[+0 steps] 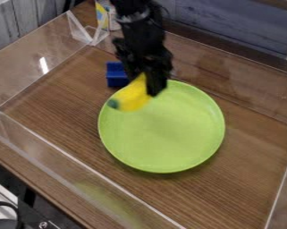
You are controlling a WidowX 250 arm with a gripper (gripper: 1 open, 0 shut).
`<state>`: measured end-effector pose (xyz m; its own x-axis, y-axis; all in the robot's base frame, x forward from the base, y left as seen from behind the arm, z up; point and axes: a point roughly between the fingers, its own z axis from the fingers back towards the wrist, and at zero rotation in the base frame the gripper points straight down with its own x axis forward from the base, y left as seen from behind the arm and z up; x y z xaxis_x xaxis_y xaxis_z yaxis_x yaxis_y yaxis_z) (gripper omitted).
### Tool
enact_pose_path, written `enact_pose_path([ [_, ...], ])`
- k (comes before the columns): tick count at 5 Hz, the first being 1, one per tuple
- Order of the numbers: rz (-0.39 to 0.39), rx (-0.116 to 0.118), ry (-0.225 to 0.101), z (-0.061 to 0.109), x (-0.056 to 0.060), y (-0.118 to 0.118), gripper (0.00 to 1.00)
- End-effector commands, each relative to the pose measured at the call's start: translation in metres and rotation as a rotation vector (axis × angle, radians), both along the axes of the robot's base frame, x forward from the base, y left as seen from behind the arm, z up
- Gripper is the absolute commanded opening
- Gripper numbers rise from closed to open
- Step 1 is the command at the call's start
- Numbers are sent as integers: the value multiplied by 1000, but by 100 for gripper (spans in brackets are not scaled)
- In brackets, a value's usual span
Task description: Put the banana in the green plate
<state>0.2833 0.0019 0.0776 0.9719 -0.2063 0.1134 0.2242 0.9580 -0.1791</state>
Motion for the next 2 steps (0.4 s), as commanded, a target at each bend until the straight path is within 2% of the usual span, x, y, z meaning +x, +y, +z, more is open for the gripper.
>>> enact_pose_path([
  [1,-17,7,-53,4,1,-25,0],
  [2,-37,16,-27,-13,-5,-27,0],
])
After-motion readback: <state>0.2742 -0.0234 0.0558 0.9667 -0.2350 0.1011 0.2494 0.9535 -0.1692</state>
